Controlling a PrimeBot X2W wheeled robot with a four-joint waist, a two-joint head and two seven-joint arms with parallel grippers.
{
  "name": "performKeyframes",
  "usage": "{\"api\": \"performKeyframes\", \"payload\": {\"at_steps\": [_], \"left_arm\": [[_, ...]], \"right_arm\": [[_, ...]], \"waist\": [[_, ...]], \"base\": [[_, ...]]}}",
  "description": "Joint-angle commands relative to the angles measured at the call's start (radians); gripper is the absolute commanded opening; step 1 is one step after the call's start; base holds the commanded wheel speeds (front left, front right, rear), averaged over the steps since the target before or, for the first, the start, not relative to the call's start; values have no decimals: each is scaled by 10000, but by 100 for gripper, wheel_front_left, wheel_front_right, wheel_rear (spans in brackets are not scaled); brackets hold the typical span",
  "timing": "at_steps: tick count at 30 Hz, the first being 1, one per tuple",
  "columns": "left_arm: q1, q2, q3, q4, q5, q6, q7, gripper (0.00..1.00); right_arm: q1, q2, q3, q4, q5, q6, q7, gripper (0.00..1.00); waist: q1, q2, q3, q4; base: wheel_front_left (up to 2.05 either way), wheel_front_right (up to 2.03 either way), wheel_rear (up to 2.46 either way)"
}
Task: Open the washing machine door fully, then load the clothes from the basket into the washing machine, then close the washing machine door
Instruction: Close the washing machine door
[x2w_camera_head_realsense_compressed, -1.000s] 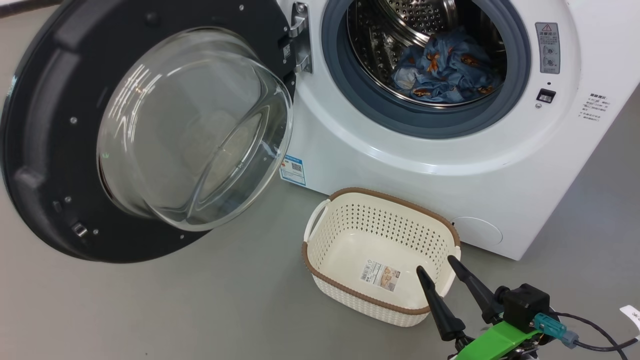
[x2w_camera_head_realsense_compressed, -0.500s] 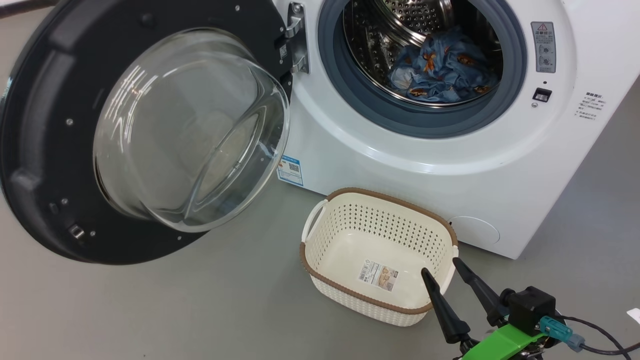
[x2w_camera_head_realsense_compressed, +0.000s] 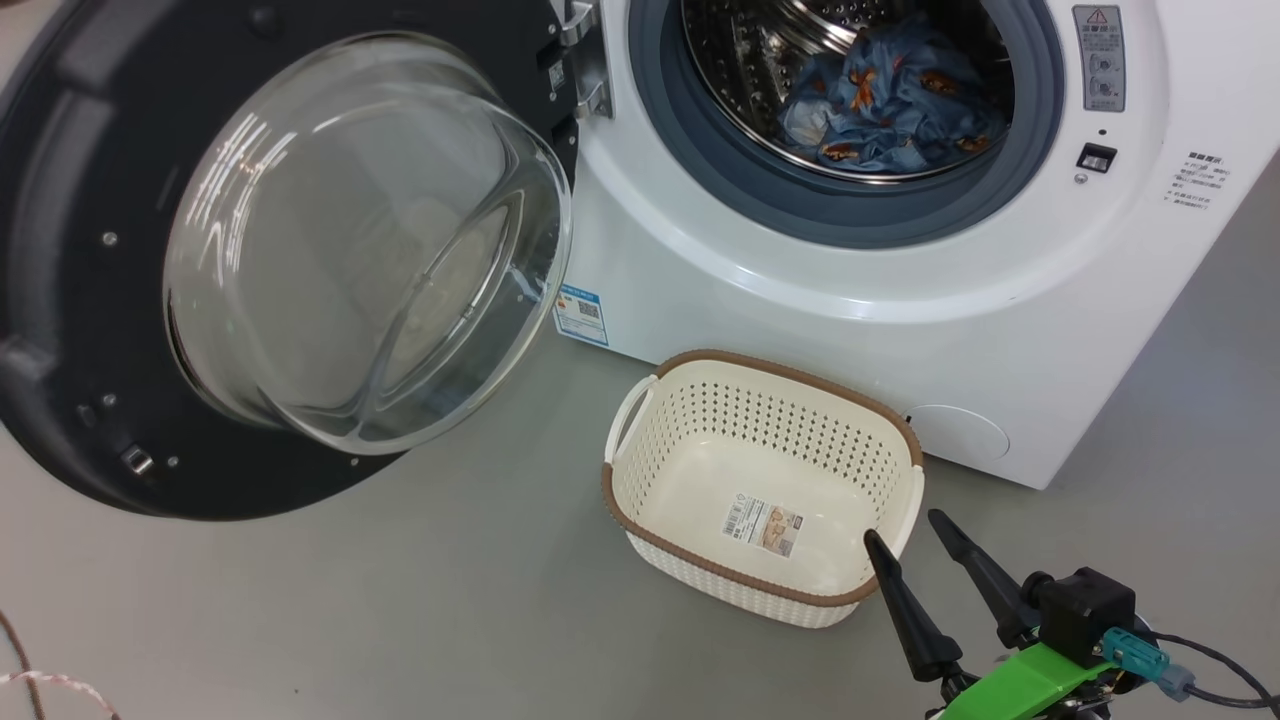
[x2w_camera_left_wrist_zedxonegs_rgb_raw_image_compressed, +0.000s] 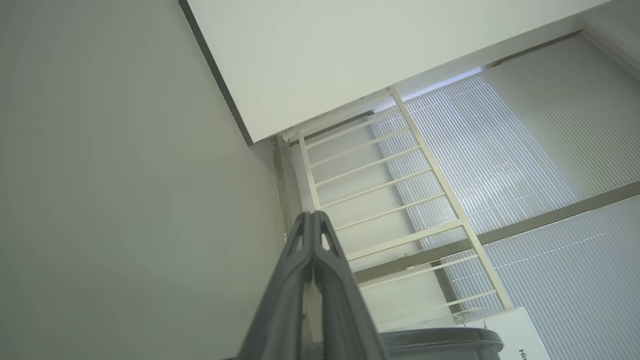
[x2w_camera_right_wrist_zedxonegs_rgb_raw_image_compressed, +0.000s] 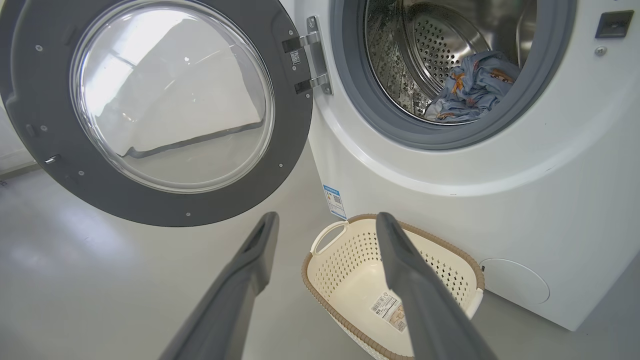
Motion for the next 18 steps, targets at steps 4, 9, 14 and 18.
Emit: {"api": "performKeyframes", "payload": {"at_steps": [4, 9, 14, 18], "left_arm": [[-534, 480, -140, 259, 65, 38, 86, 0], [-894, 372, -270, 695, -14, -52, 132, 0], [-1139, 348, -410, 1072, -41, -179, 214, 0], [-1313, 337, -466, 1351, -112, -268, 289, 0]], "right_arm": [[117, -60, 63, -494, -226, 16, 118, 100], [286, -52, -147, -759, -343, 16, 252, 100], [410, -63, -280, -1017, -459, 16, 377, 100], [470, -56, -305, -1170, -511, 16, 514, 100]], "waist": [[0, 0, 172, -3], [0, 0, 383, 14], [0, 0, 601, 55], [0, 0, 798, 88]], "base": [[0, 0, 0], [0, 0, 0], [0, 0, 0], [0, 0, 0]]}}
